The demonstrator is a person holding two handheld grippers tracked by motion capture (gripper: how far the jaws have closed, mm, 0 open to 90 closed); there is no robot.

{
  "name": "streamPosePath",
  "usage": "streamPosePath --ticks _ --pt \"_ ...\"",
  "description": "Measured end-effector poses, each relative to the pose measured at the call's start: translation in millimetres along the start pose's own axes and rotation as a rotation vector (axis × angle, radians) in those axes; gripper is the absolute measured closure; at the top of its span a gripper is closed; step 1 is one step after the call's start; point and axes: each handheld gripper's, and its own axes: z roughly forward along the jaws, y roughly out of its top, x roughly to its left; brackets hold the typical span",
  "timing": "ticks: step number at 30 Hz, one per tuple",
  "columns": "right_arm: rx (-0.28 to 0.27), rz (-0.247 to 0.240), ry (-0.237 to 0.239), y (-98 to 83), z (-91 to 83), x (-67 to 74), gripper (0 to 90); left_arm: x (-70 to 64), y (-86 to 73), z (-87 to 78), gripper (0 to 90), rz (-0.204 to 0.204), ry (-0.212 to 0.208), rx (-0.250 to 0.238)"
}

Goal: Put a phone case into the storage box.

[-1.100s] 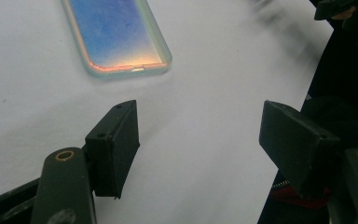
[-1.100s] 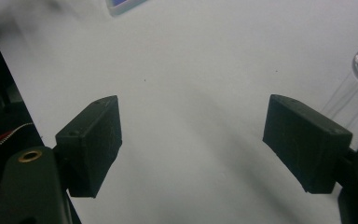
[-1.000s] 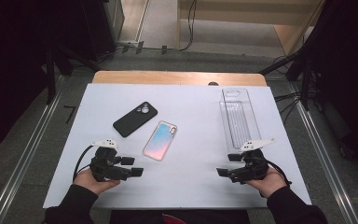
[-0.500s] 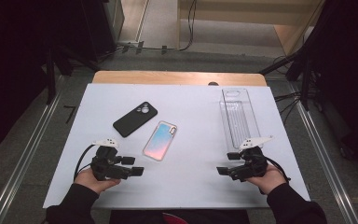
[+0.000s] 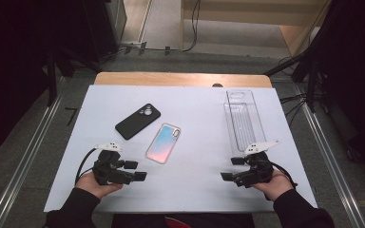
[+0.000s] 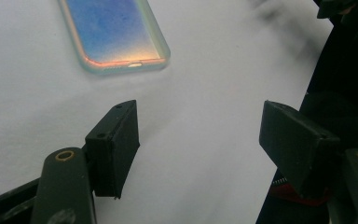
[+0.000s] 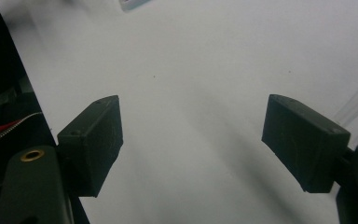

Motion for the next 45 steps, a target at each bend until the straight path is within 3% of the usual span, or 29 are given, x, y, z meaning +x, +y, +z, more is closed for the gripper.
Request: streamPosePath --ticks 7,9,24,35,39,42,45 --pt "0.019 -0.006 -0.009 0.0 2.0 0.0 18.4 -0.3 1.0 -0.1 27.8 -0.004 0.006 -0.005" --pt "0.019 -0.002 -0.014 0.0 1.7 0.5 18.4 0.1 0.9 0.3 27.7 -0.021 0.004 0.008" --pt "0.023 0.004 -0.027 -1.4 1.6 -0.1 18.4 -1.8 5.7 -1.1 27.8 -0.003 0.029 0.005" --pt "0.024 -0.005 -0.036 -1.2 2.1 0.7 18.4 1.2 30.7 -5.2 29.0 -0.002 0.069 -0.045" --pt "0.023 -0.014 -0.026 -0.3 3.5 4.1 18.4 5.1 38.4 -1.2 29.0 0.001 0.086 -0.040" --pt "0.029 -0.020 -0.023 0.1 4.7 5.3 18.4 7.6 44.7 4.1 29.1 -0.007 0.075 -0.042" --pt "0.029 -0.017 -0.024 0.1 4.7 4.3 18.4 8.2 50.9 8.8 29.2 0.013 0.085 -0.030"
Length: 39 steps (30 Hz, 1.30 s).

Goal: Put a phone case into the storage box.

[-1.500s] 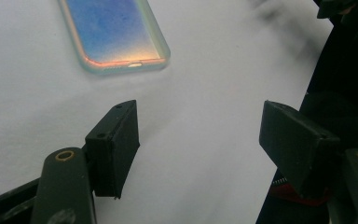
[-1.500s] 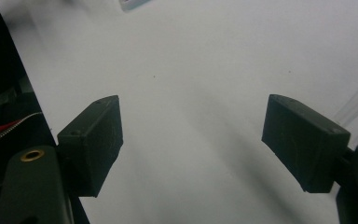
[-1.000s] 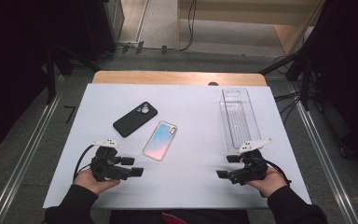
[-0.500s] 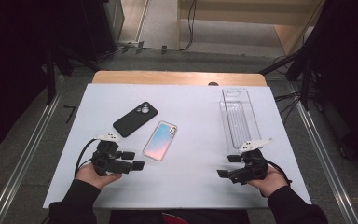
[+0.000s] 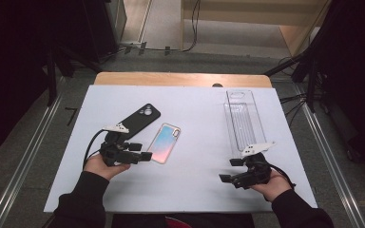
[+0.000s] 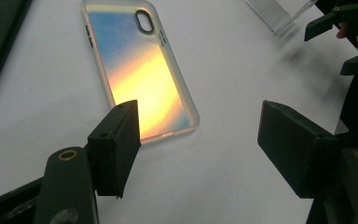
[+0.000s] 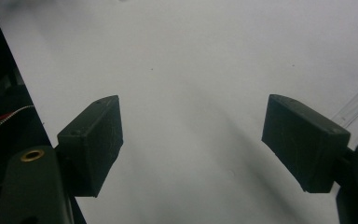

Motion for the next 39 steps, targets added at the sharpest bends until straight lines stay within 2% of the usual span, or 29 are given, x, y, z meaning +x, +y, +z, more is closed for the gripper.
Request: streamPosePath --ticks 7,9,10,11,13,17,18,20,21,22,24,26,27,29,31,35,38,39 --pt "0.005 -0.004 -0.021 -1.1 -0.8 -1.5 18.4 4.2 14.0 11.4 29.4 0.001 0.011 -0.002" --pt "0.003 0.002 -0.024 -1.0 -0.9 -2.1 18.4 5.1 17.3 14.9 32.1 0.008 0.010 0.000" --pt "0.003 0.004 -0.026 -0.9 -0.9 -2.4 18.4 5.4 18.5 16.2 32.9 0.002 0.000 -0.003" --pt "0.004 0.002 -0.026 -0.9 -0.8 -2.7 18.4 6.1 21.4 18.6 33.0 -0.015 -0.027 0.001" --pt "0.005 0.002 -0.026 -1.0 -0.8 -2.9 18.4 5.7 25.7 21.6 33.4 -0.016 -0.039 -0.002" --pt "0.006 -0.004 -0.040 -1.4 -1.8 -2.8 18.4 5.7 31.3 30.0 40.6 0.013 -0.007 0.006" --pt "0.008 -0.006 -0.042 -1.6 -2.0 -3.2 18.4 5.9 31.8 30.8 43.2 0.007 0.006 0.001" --pt "0.015 -0.004 -0.049 -2.0 -2.2 -4.0 18.4 8.7 31.9 30.1 57.2 0.005 -0.003 -0.019" --pt "0.015 -0.005 -0.050 -2.1 -2.1 -4.1 18.4 9.6 31.7 28.8 61.7 0.011 0.015 -0.024" --pt "0.015 -0.006 -0.049 -2.0 -2.1 -4.2 18.4 10.5 31.3 28.8 72.2 0.013 0.022 -0.025" --pt "0.015 -0.006 -0.048 -2.1 -2.2 -4.0 18.4 14.3 29.8 31.4 89.6 0.006 0.017 0.007" --pt "0.014 -0.008 -0.051 -2.1 -2.4 -4.4 18.4 18.5 25.4 41.9 89.8 -0.013 0.008 0.097" --pt "0.008 -0.007 -0.051 -2.2 -2.6 -5.0 18.4 18.8 22.4 45.1 89.8 -0.015 0.012 0.112" --pt "0.004 -0.002 -0.047 -2.1 -3.8 -5.5 18.4 21.2 15.9 51.2 89.8 -0.043 -0.015 0.123" --pt "-0.006 -0.001 -0.044 -2.2 -5.7 -5.4 18.4 23.6 13.7 55.1 89.7 -0.050 0.008 0.140" --pt "-0.003 -0.011 -0.040 -2.6 -5.5 -5.6 18.4 24.3 10.9 58.3 89.7 -0.037 0.053 0.170" --pt "-0.005 -0.010 -0.038 -2.5 -5.2 -5.7 18.4 24.2 9.8 55.8 89.7 -0.021 0.073 0.176" --pt "-0.004 -0.008 -0.038 -2.4 -5.1 -5.7 18.4 24.1 8.7 55.1 89.7 -0.027 0.076 0.173"
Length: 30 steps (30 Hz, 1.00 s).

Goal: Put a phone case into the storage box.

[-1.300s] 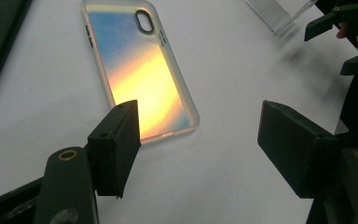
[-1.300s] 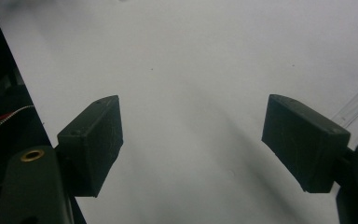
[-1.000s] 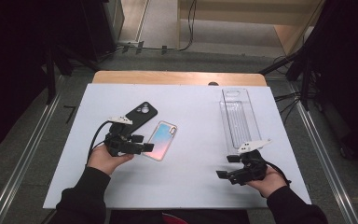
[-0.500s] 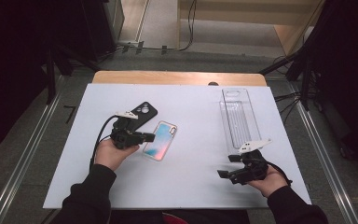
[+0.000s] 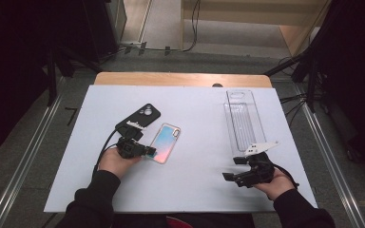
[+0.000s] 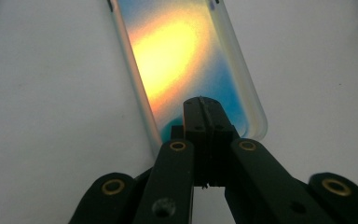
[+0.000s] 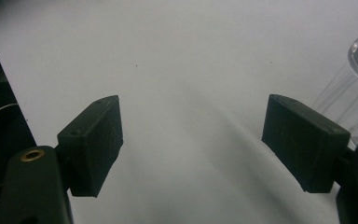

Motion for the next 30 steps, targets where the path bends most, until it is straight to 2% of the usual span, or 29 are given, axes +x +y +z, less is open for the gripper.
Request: streamPosePath --ticks 2,11,21,24,30 --pt "0.000 0.000 -0.001 0.0 0.1 -0.1 18.4 0.9 -2.1 0.3 89.6 -0.003 0.010 0.014" --pt "0.005 -0.001 -0.001 0.4 0.3 1.0 18.4 2.6 -6.9 -3.8 89.6 -0.008 0.021 0.019" --pt "0.003 -0.005 -0.005 0.3 0.2 1.5 18.4 10.6 -17.0 -16.1 89.6 -0.034 0.032 0.033" --pt "0.002 -0.003 -0.007 0.2 0.0 1.2 18.4 13.6 -21.7 -21.7 89.6 -0.030 0.043 0.045" --pt "0.003 -0.008 -0.017 -0.3 -0.3 1.5 18.4 22.8 -33.8 -35.2 89.6 -0.072 0.055 0.049"
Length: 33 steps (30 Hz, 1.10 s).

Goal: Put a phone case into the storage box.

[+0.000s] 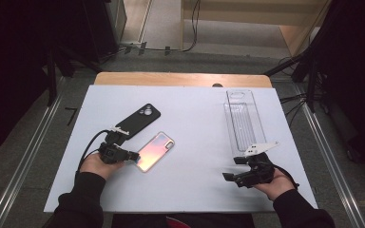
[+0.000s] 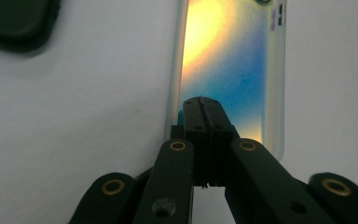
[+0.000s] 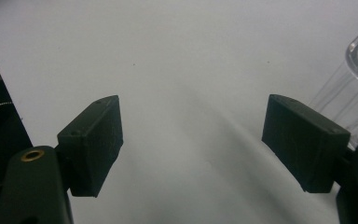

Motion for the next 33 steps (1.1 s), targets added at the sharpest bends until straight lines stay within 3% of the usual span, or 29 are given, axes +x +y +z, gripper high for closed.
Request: streamPosePath --ticks 3,9,13,23,26,27,31,33 --pt "0.001 -0.002 0.000 0.1 0.3 0.3 18.4 4.0 -6.3 -5.0 89.6 -0.012 0.002 -0.002" --pt "0.003 -0.009 0.010 0.9 1.4 0.5 18.4 7.2 -11.2 -10.3 88.1 -0.030 -0.037 -0.027" --pt "-0.005 0.003 0.012 1.2 0.5 0.7 18.4 5.3 -11.9 -21.2 85.1 -0.043 -0.091 -0.107" --pt "-0.014 0.010 0.014 0.9 -0.7 -0.3 18.4 -16.1 -24.8 -36.5 45.2 0.022 -0.165 -0.261" --pt "-0.017 0.011 0.014 0.9 -0.8 -0.3 18.4 -20.0 -32.9 -36.6 36.5 0.045 -0.155 -0.294" --pt "-0.017 0.011 0.013 0.9 -0.8 -0.5 18.4 -20.1 -35.6 -36.6 35.1 0.047 -0.146 -0.298" --pt "-0.006 0.019 0.016 0.7 -0.6 -1.7 18.4 -21.8 -42.3 -37.8 33.7 0.017 -0.182 -0.319" --pt "-0.009 0.019 0.021 0.8 -0.7 -1.6 18.4 -25.1 -45.1 -37.9 30.4 0.036 -0.185 -0.326"
